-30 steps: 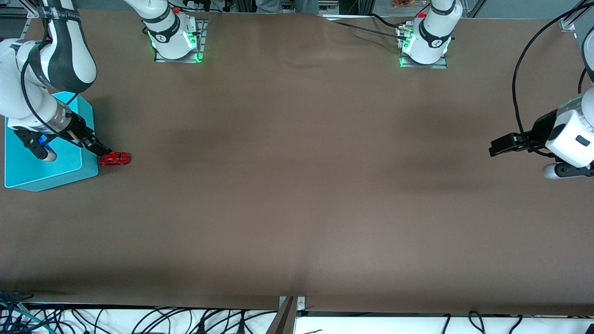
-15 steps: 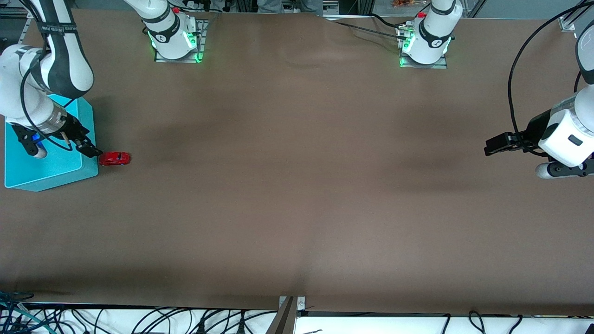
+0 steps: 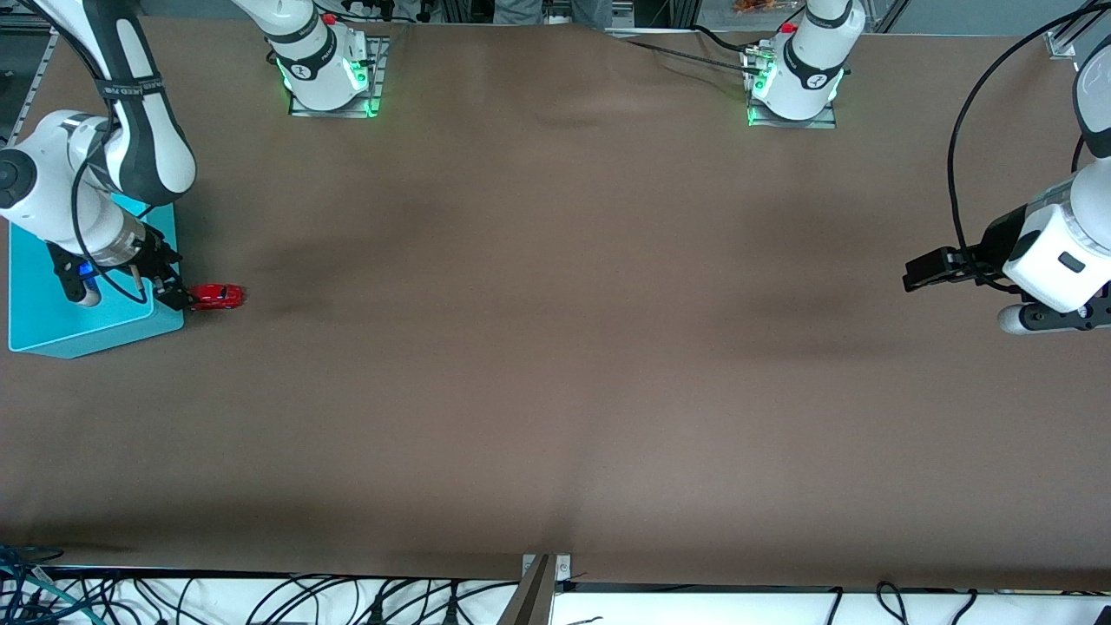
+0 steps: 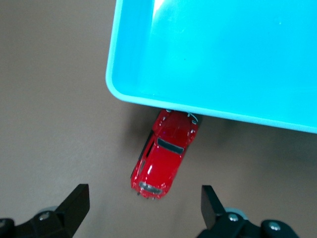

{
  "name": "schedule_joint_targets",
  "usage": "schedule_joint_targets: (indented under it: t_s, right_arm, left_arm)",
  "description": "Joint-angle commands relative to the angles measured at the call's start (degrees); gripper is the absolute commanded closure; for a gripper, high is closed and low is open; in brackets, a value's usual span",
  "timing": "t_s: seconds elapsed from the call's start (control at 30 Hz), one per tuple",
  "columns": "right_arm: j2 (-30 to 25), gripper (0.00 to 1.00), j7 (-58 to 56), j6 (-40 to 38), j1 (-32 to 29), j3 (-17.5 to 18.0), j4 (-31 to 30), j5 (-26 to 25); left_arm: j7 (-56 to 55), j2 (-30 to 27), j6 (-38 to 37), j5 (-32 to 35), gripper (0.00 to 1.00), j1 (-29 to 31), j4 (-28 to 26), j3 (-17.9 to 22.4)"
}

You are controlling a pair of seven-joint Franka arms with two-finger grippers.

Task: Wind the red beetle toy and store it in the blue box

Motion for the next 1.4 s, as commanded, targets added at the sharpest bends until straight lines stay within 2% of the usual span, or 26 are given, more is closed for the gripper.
schedule_joint_targets:
  t_s: [0.0,0.83,0.9,1.03,1.2,1.27,1.37]
  right_arm:
    - [3.0,0.0,2.3,3.5,0.0,0.1,0.3,-0.9]
    - [7.9,0.0,4.4,7.6,0.0,0.0,0.4,-0.7]
    - [8.0,0.09,5.0,7.7,0.0,0.0,0.4,-0.6]
    - [8.5,0.34,9.0,7.7,0.0,0.0,1.0,-0.8]
    - [8.8,0.46,10.6,7.9,0.0,0.0,1.3,-0.9]
    - [8.8,0.55,10.7,7.9,0.0,0.1,1.3,-0.9]
    - [8.8,0.76,10.7,7.9,0.0,0.1,1.3,-0.8]
  left_arm:
    - [1.0,0.7,-1.2,-0.9,0.0,0.0,1.6,0.2]
    - [1.0,0.8,-1.2,-0.9,0.0,-0.1,1.7,0.2]
    - [1.0,0.8,-1.2,-0.9,0.0,-0.1,1.7,0.2]
    - [1.1,0.8,-1.1,-0.9,0.0,-0.1,1.7,0.2]
    - [1.1,0.8,-1.1,-0.9,0.0,0.0,1.7,0.2]
    - [1.1,0.8,-1.2,-0.9,0.0,0.0,1.7,0.2]
    - [1.1,0.8,-1.1,-0.9,0.0,0.0,1.7,0.2]
